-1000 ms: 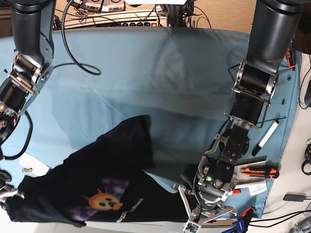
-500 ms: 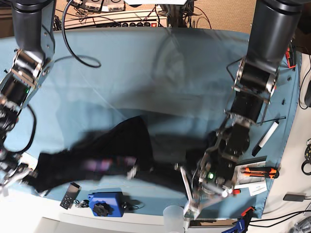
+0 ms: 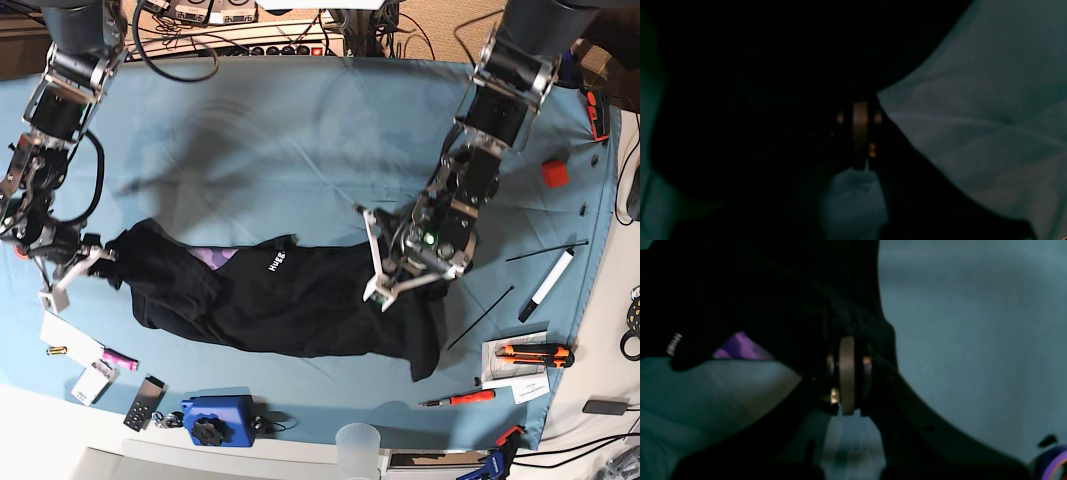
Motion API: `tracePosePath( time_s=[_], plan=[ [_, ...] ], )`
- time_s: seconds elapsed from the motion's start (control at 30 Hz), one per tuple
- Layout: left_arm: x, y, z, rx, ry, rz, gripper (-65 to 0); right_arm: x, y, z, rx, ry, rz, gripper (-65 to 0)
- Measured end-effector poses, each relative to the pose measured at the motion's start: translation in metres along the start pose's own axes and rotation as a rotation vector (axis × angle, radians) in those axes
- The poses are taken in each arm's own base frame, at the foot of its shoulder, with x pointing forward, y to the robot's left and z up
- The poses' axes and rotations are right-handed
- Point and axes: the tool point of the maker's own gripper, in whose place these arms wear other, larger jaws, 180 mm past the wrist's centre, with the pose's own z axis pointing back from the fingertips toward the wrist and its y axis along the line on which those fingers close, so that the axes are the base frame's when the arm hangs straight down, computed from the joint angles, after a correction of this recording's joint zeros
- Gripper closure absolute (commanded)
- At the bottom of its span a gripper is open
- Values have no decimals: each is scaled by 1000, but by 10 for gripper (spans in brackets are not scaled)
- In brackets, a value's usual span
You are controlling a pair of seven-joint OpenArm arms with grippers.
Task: Layout the t-shirt on the table in an organized manner, then fold the t-shirt properly
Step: 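Grasp the shirt edge with the left gripper and pull it away from the right gripper, then lower both grippers onto the shirt and grasp the fabric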
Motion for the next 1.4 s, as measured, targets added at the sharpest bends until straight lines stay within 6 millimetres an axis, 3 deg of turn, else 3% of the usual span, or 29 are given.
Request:
tracePosePath(
  time_s=[0.07,0.1,0.17,0.23,0.4,0.5,0.63,0.73,0.87,0.97,1.13,1.4],
  plan=[
    [-5,-3,-2,-10,3,-14,-20,-8,1,-2,4,23,4,0],
    [-6,-4,-2,-11,4,-15,-98,-12,3,-2,11,34,22,0],
    [-8,-6,-3,-20,4,-17,-254,-20,7,-3,33,73,58,-112],
    [-7,-10,-3,-34,-1,-11,-342,-23,9,-2,48,90,61,-229],
    [-6,-7,3,-17,2,-23,-348,-10,16,3,103,35,39,-246],
    [12,-6,19,4,-72,-30,-348,14,17,17,100,-56,61,-246],
    [44,-9,48,33,-217,-69,-348,64,22,50,85,-256,108,-246],
    [54,0,60,103,-264,-91,-348,81,32,59,81,-306,146,-246],
    [51,19,63,204,-256,-48,-348,76,47,42,77,-236,215,-246],
    [45,32,63,280,-241,-29,-348,66,56,19,14,-147,317,-246],
    [43,42,66,338,-233,-24,-348,56,88,-21,-76,-74,510,-246],
    [43,41,66,336,-233,-24,-348,21,91,-60,-253,71,673,-246]
  ],
)
